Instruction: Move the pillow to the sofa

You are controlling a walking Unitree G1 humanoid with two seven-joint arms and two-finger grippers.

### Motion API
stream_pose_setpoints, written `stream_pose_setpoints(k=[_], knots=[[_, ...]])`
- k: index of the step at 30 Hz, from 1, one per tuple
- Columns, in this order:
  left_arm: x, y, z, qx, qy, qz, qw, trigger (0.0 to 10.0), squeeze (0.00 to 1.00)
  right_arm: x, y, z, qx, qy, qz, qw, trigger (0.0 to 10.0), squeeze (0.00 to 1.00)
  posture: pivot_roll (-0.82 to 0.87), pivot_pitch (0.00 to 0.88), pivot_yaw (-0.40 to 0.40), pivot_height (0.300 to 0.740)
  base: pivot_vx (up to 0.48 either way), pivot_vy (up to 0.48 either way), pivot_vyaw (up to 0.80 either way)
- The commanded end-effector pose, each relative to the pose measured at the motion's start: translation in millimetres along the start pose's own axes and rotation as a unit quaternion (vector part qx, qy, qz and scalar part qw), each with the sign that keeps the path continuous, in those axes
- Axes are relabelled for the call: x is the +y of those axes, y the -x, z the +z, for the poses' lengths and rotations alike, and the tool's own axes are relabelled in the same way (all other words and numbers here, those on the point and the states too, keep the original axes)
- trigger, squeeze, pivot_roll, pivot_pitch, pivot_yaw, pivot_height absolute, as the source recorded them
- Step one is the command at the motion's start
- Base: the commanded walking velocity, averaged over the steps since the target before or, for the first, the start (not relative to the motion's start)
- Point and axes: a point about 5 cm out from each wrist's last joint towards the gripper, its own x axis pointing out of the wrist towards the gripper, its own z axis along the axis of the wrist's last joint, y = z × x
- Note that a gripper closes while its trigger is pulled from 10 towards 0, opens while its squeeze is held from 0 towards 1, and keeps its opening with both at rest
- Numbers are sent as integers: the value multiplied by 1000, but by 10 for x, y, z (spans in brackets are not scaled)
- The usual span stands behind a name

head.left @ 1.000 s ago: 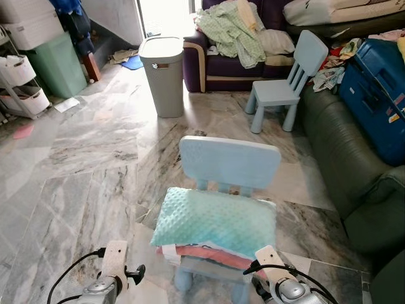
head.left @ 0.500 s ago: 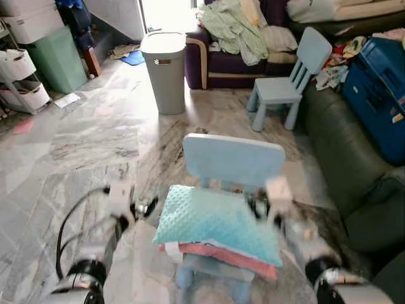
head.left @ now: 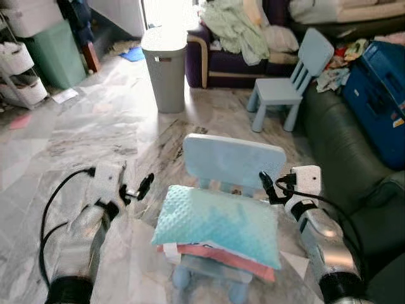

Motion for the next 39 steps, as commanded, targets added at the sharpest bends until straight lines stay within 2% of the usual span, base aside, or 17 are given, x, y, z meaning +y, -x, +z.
stream_pose_setpoints(k=[1,2,4,10,11,13,18,23,30,39], knots=[[-58,77,-50,1,10,4,1000,10000,0,-6,46,96,-8,-40,-9,999,10000,0,48,4,6,740,0,0,0],[-97,131,-102,3,24,3,1000,10000,0,22,72,121,-11,-56,-8,998,10000,0,48,4,6,740,0,0,0],[-174,166,-102,-5,26,0,1000,10000,0,85,81,190,-22,-66,-6,998,10000,0,41,1,-5,740,0,0,0],[-276,137,48,-14,23,-4,1000,10000,0,161,133,302,-21,-77,-11,997,10000,0,37,0,-9,740,0,0,0],[-289,101,123,-23,37,-9,999,10000,0,175,149,367,-32,-51,-10,998,10000,0,32,2,-10,740,0,0,0],[-290,91,162,-31,61,-12,998,10000,0,184,169,395,-31,-38,-7,999,10000,0,28,5,-7,740,0,0,0],[-302,91,176,-34,88,-11,996,10000,0,193,193,393,-17,-29,-8,999,10000,0,21,8,-6,740,0,0,0],[-407,109,187,-26,123,-31,992,10000,0,239,234,453,-14,-24,3,1000,10000,0,14,15,-2,740,0,0,0],[-422,108,230,-26,131,-35,990,10000,0,265,236,501,-15,-26,4,1000,10000,0,15,23,-1,740,0,0,0],[-441,134,262,-25,147,-38,988,10000,0,329,266,559,-20,-5,25,999,10000,0,14,31,-4,740,0,0,0]])
